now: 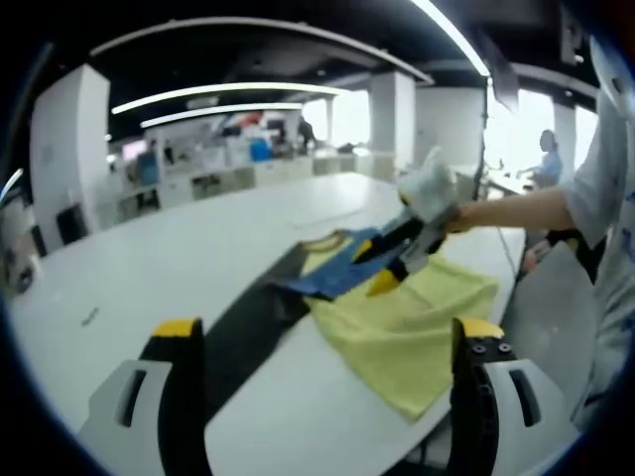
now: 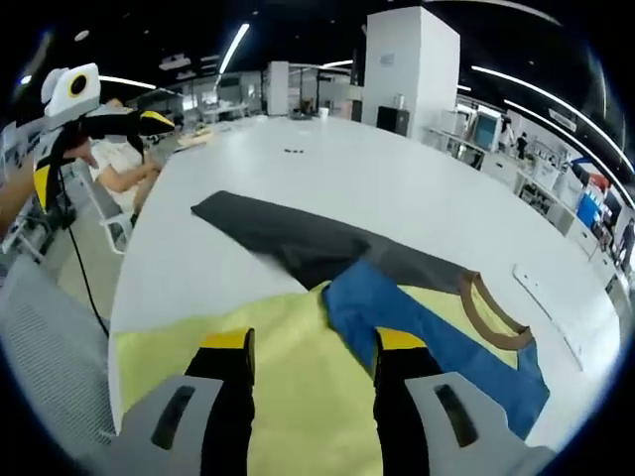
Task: Fold the garment on the visible template until the final outline fits inside the template.
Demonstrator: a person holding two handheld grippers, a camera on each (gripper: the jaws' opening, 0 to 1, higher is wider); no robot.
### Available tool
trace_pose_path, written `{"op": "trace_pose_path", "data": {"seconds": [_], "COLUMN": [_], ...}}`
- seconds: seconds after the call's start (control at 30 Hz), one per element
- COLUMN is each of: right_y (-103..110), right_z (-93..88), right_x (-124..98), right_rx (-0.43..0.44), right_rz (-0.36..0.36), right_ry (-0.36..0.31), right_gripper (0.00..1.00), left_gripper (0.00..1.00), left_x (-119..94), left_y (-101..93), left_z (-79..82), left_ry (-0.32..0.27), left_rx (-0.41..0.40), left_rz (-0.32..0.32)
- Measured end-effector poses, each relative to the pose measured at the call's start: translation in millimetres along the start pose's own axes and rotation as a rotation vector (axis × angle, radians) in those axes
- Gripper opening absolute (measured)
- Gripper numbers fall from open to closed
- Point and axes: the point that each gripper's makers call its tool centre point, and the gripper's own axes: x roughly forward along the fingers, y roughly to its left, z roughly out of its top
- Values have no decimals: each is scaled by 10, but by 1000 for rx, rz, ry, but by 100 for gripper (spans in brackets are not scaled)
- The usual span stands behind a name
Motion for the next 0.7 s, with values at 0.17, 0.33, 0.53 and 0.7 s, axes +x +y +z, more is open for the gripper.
{"op": "trace_pose_path", "data": {"seconds": [0.17,0.33,0.53,0.7], "right_y": [53,132,146,136], "right_z": [8,84,151,173], "right_x": [-210,-436,-747,-956], "right_rx": [25,50,49,55], "right_rz": [-22,-31,-80,-119], "right_ry": [-19,-62,-100,-126], "right_gripper": [61,71,87,96], "left_gripper": [100,100,100,100], "left_x": [-7,-24,-40,-59], "left_y": [-15,-8,4,-4], "left_z": [15,25,27,16], "left_ry": [-1,-3,-7,-2], "left_rx": [11,13,11,16], "left_rz": [-6,-6,2,6]}}
